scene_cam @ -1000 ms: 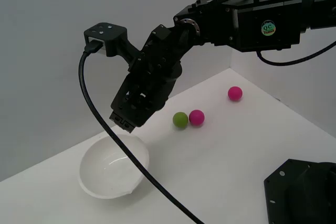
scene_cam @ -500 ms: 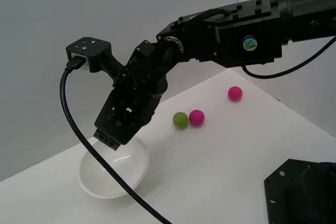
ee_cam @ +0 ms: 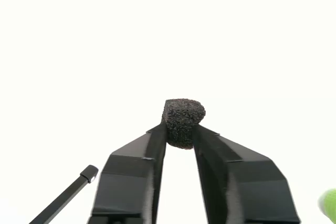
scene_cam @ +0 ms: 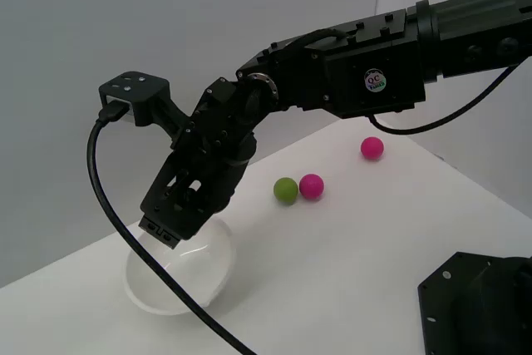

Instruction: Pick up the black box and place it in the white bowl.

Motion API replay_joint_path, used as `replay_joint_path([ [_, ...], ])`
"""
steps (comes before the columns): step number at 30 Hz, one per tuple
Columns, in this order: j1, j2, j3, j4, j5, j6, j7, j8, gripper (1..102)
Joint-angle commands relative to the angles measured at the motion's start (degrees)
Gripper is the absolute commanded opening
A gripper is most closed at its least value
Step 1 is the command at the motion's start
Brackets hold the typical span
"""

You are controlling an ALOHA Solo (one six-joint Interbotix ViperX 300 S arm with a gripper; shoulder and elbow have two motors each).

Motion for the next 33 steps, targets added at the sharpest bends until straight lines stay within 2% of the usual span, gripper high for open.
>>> replay_joint_path([
  [1, -0.4, 1.0, 1.2, -0.7, -1.0, -1.8, -0.3, -0.8, 35],
  [5, -0.4, 0.3, 0.5, -0.7, -1.0, -2.6, -0.3, -0.8, 51],
  [11, -0.4, -0.4, 0.0, -0.6, -0.9, -3.3, -0.3, -0.8, 93],
  [13, -0.4, -0.3, 0.0, -0.6, -0.9, -3.5, -0.3, -0.8, 100],
  [23, -0.4, 0.4, 0.8, -0.5, -0.8, -3.5, -0.2, -0.2, 100],
  [27, -0.4, 1.1, 1.6, 0.0, -0.4, -3.3, -0.2, 0.0, 97],
  [29, 0.0, 1.8, 2.2, 0.4, 0.2, -3.3, -0.2, 0.0, 88],
  [33, 1.4, 3.7, 4.0, 1.9, 1.7, -3.3, -0.2, 0.1, 56],
])
